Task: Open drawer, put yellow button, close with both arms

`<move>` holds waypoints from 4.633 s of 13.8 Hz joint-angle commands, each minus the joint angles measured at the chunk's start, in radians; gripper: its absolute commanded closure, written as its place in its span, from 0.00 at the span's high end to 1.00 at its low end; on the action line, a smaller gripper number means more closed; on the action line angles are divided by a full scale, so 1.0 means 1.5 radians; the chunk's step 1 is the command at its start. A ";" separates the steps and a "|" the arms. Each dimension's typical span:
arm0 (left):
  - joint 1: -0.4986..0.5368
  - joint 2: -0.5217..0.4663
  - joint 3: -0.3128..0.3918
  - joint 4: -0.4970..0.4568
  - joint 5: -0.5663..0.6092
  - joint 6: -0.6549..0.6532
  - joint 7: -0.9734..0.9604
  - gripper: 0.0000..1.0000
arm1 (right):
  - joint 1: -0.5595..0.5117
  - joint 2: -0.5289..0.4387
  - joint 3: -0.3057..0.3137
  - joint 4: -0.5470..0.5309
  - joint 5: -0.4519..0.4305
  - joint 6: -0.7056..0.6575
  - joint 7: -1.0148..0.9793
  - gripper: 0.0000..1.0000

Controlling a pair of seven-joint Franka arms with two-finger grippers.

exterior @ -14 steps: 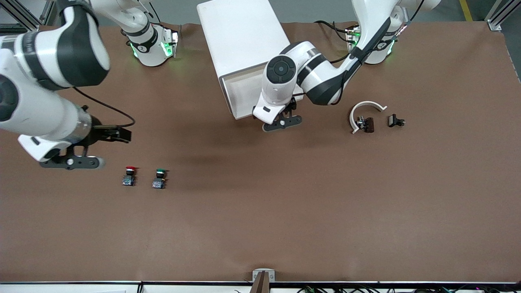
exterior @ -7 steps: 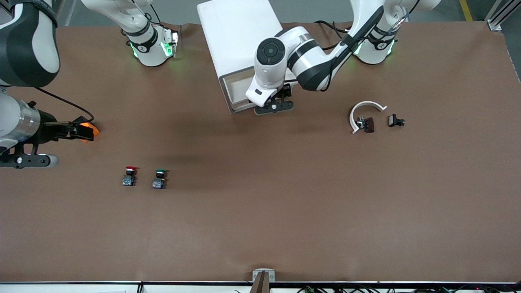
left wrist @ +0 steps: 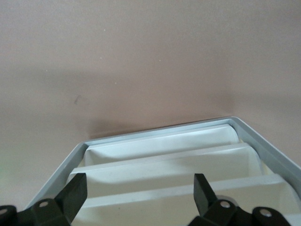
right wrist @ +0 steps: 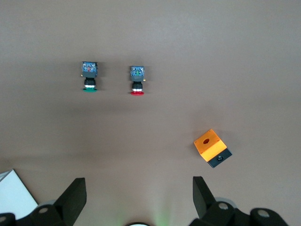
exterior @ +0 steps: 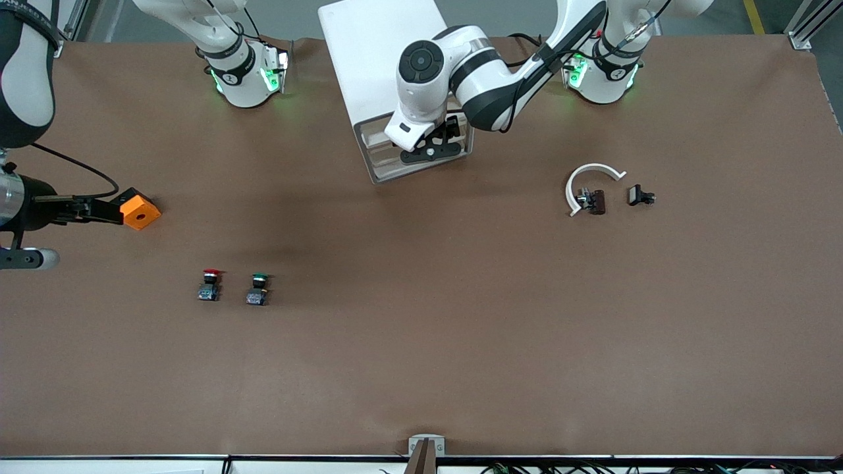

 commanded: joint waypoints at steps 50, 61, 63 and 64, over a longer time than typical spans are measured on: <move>0.230 -0.420 0.426 0.026 -0.074 -0.367 0.723 1.00 | -0.016 -0.294 0.016 -0.223 0.034 0.052 0.011 1.00; 0.229 -0.412 0.402 0.051 -0.056 -0.368 0.717 1.00 | -0.016 -0.294 0.017 -0.219 0.038 0.072 0.043 1.00; 0.229 -0.401 0.402 0.066 -0.044 -0.369 0.718 1.00 | -0.016 -0.295 0.017 -0.219 0.038 0.071 0.043 1.00; 0.229 -0.396 0.402 0.068 -0.044 -0.369 0.718 1.00 | -0.016 -0.295 0.017 -0.219 0.037 0.071 0.043 1.00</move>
